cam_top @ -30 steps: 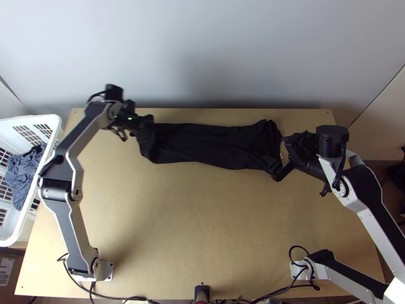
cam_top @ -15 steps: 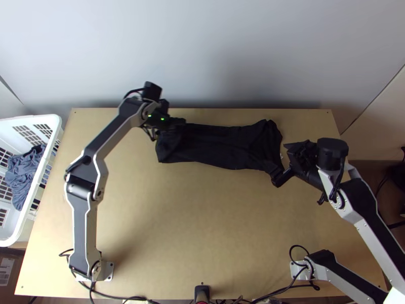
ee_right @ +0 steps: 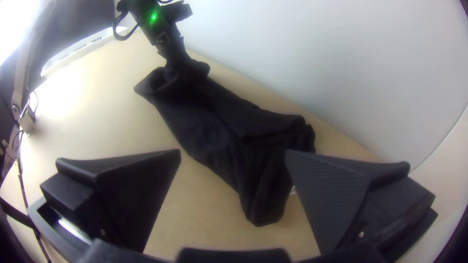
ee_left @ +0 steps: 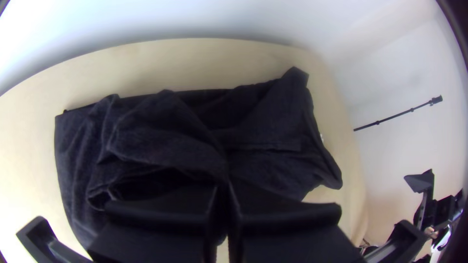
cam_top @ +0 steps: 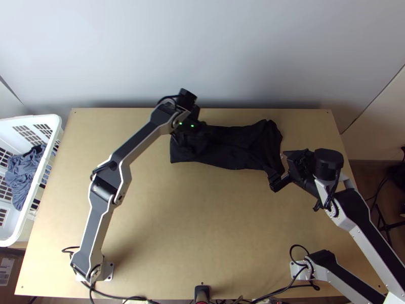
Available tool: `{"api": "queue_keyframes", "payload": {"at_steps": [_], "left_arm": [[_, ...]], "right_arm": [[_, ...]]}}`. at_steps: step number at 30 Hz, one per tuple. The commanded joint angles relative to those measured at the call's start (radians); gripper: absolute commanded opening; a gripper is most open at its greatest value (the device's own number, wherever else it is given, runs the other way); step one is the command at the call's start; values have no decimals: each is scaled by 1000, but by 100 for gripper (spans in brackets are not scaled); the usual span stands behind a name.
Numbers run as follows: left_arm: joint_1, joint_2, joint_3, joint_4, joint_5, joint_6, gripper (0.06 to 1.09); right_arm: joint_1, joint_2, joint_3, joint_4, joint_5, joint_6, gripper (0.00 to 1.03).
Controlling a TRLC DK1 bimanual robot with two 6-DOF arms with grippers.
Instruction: Fold the t-shirt
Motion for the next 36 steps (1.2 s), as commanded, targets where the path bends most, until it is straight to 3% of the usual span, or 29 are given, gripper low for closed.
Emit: {"api": "queue_keyframes", "payload": {"at_steps": [1,24,36], "left_arm": [[-64,28,34,115,-9,-68,10],[-228,103,39,587,-9,-280,10],[-266,137,57,870,2,-466,10]], "right_arm": [[-16,-11,-69,56,0,42,99],[-20,-61,-236,173,0,126,99],[-37,-68,-261,182,0,124,99]]}}
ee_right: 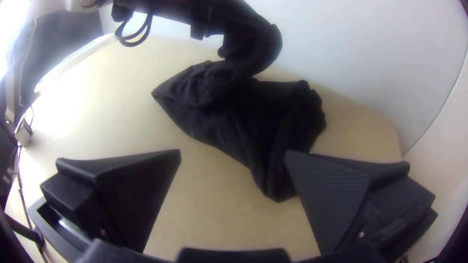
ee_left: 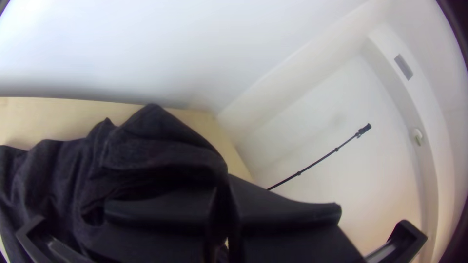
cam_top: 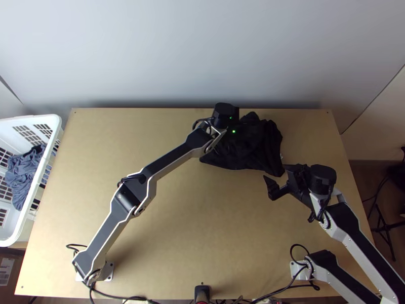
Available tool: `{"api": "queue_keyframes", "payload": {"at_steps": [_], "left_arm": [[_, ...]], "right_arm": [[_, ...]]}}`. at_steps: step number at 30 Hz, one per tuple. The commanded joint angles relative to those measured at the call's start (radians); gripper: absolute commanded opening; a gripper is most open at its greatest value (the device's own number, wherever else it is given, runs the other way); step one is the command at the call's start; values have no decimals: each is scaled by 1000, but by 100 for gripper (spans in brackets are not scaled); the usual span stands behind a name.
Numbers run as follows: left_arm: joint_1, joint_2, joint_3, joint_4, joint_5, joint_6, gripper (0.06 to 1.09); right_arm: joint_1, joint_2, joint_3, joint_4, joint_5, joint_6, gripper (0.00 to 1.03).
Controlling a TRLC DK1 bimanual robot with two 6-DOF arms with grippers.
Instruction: Fold the t-shirt
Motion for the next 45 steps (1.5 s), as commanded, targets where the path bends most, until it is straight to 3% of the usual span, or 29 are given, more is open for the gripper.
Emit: {"api": "queue_keyframes", "payload": {"at_steps": [1,11,12,13,15,16,29,40,45], "left_arm": [[-31,27,10,150,4,-90,10],[-66,106,45,240,4,-96,10],[-66,115,47,249,3,-94,17],[-66,124,48,257,3,-94,36],[-64,139,52,255,-17,-96,91],[-63,144,52,254,-35,-96,105],[23,95,55,176,-112,-106,105],[40,58,53,131,-97,-80,105],[77,49,41,-39,-32,-13,105]], "right_arm": [[-12,-5,-20,9,0,-1,99],[-26,-18,-59,29,0,-2,99],[-28,-16,-63,32,0,-2,99],[-28,-16,-69,38,0,-2,99],[-28,-16,-77,47,0,-7,99],[-28,-16,-79,49,0,-7,99],[23,28,-82,119,0,38,99],[25,39,-71,133,0,42,99],[5,30,-63,131,0,25,99]]}}
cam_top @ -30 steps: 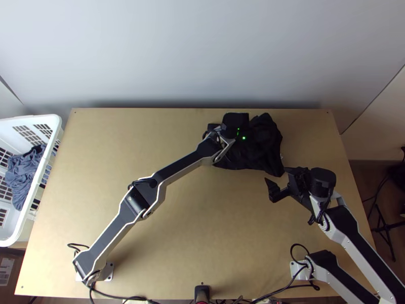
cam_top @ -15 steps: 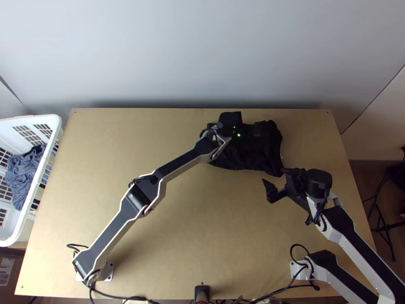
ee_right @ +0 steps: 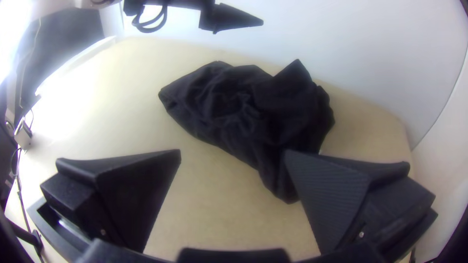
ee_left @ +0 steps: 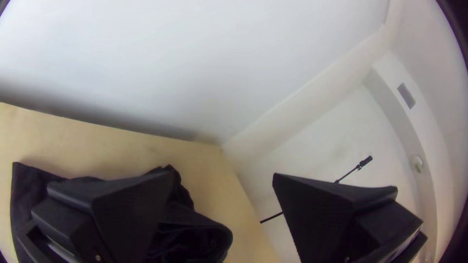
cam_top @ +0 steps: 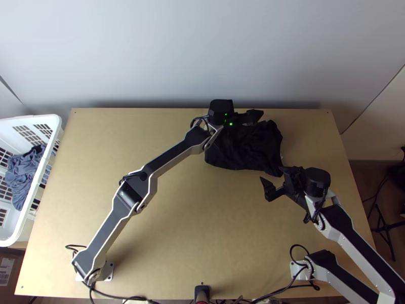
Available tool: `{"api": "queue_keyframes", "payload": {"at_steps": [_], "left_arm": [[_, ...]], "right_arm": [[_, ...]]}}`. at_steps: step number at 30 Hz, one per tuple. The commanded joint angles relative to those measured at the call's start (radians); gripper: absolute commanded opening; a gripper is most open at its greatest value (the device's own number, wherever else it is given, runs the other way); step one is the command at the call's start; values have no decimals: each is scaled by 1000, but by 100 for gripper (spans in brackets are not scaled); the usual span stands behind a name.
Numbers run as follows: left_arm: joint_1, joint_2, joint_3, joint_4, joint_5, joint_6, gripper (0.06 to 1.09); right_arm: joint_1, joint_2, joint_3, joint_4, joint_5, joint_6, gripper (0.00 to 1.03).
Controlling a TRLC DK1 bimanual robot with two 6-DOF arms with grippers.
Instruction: Fold the t-shirt
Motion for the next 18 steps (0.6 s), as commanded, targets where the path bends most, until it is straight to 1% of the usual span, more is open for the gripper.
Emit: {"api": "queue_keyframes", "payload": {"at_steps": [1,3,4,6,8,9,10,11,12,13,18], "left_arm": [[31,-12,-31,-186,65,108,104],[33,1,-37,-297,71,137,104],[30,7,-42,-335,72,175,105],[19,7,-72,-361,69,234,104],[17,13,-74,-358,68,238,102],[17,16,-72,-353,68,238,95],[17,21,-69,-346,66,234,81],[16,22,-69,-338,60,232,61],[14,22,-68,-312,57,231,31],[13,27,-63,-300,55,224,8],[14,36,-46,-267,55,214,9]], "right_arm": [[-19,-5,10,5,0,-15,99],[-21,-5,13,7,0,-22,99],[-21,-3,16,7,0,-24,99],[-21,8,24,8,-1,-24,99],[-21,20,28,11,0,-24,99],[-19,24,28,13,0,-25,99],[-19,29,30,13,0,-27,99],[-19,32,30,14,0,-30,99],[-19,35,30,14,0,-32,99],[-21,34,30,14,0,-36,99],[-41,24,22,11,-1,-50,99]]}}
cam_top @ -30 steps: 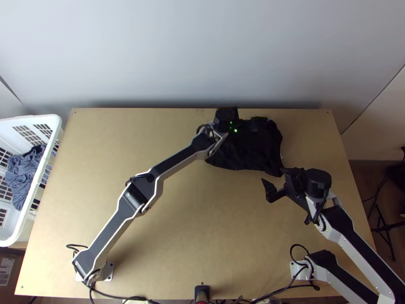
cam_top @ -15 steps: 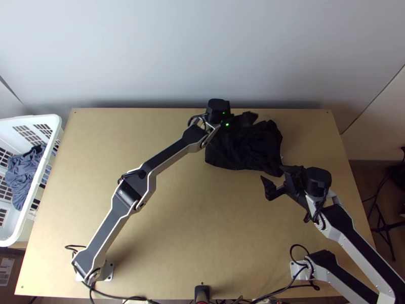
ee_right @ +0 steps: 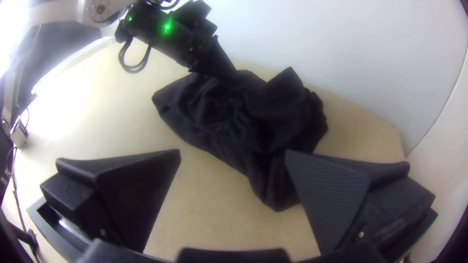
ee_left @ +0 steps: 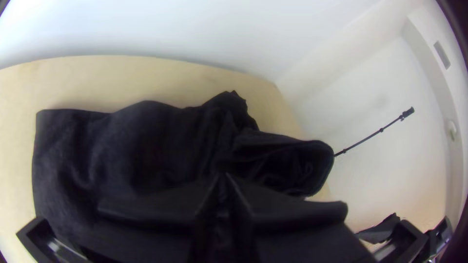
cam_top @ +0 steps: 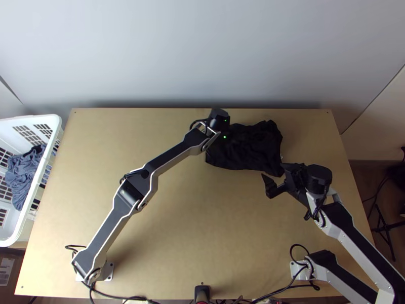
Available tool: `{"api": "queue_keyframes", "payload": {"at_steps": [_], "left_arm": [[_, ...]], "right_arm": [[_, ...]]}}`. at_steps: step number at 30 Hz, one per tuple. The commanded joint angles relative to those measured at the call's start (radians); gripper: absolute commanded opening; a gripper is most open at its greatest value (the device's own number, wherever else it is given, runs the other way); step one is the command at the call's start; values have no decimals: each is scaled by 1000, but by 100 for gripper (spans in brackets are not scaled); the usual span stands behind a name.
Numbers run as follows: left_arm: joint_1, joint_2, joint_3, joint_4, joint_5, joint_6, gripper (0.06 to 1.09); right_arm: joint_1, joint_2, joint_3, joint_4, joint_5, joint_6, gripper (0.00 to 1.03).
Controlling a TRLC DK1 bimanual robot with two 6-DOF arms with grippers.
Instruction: Fold the t-shirt
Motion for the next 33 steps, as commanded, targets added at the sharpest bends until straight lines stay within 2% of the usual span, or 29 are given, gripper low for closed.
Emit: {"api": "queue_keyframes", "payload": {"at_steps": [1,12,18,25,31,33], "left_arm": [[0,15,8,42,-3,3,9],[-79,67,45,83,-5,66,9],[-109,79,47,212,9,47,9],[-128,114,65,420,9,-52,9],[-120,127,70,588,-102,-226,9],[-117,131,70,591,-100,-241,9]], "right_arm": [[-19,-2,-6,-2,0,-17,99],[-38,-12,-10,-2,-1,-17,99],[-67,-45,-29,-6,-3,-25,99],[-70,-75,-62,-6,-6,-22,99],[-66,-87,-82,-2,-6,-16,99],[-67,-86,-84,3,-6,-16,99]]}}
